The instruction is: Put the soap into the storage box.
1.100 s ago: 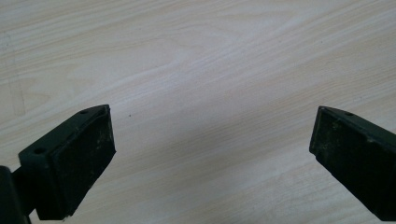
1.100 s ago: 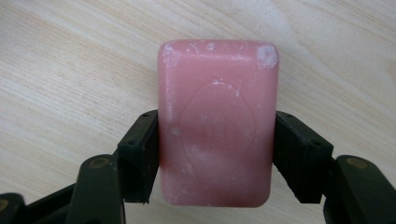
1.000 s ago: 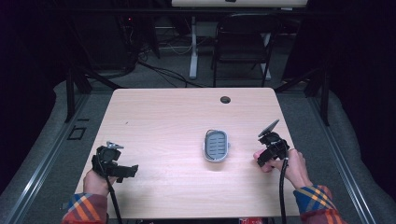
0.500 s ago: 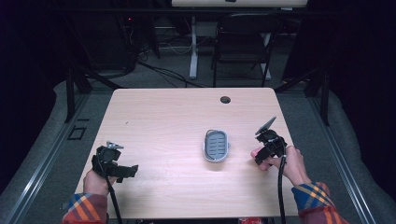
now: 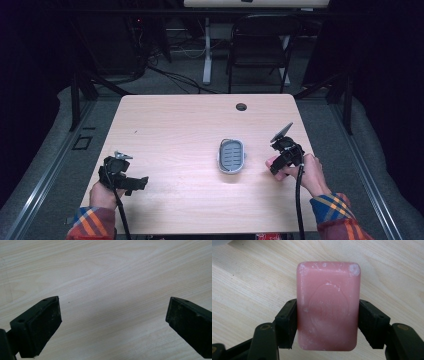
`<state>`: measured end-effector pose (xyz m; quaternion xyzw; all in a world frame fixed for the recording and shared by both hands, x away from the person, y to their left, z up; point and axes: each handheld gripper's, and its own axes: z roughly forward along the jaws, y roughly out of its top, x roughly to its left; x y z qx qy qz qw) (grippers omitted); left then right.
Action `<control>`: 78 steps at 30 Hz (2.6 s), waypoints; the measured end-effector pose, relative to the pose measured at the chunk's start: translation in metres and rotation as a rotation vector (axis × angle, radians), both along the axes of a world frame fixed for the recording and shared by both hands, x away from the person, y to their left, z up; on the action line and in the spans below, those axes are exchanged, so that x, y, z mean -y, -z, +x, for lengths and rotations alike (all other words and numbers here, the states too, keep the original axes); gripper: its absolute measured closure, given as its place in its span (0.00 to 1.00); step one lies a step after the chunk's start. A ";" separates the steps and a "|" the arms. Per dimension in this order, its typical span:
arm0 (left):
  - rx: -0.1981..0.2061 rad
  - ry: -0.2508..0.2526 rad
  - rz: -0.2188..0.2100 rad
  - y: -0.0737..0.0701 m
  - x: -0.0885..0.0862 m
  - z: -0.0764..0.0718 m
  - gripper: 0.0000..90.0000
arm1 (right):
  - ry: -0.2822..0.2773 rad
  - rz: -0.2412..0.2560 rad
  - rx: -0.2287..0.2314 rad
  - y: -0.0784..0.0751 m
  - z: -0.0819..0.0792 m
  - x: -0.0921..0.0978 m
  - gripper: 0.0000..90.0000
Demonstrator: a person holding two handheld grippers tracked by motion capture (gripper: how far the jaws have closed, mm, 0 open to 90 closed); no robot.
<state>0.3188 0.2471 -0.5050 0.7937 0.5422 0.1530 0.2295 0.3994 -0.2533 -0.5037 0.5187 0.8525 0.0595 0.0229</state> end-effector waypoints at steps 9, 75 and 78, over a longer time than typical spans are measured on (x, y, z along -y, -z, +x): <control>-0.002 0.003 0.000 0.000 0.000 0.000 0.00 | 0.020 0.030 0.022 -0.004 0.001 -0.007 0.41; -0.004 0.018 0.003 0.001 0.004 0.004 0.00 | -0.078 0.065 0.078 -0.060 0.025 -0.071 0.41; -0.005 0.017 0.001 0.000 0.003 0.004 0.00 | -0.095 0.062 0.077 -0.061 0.027 -0.074 0.41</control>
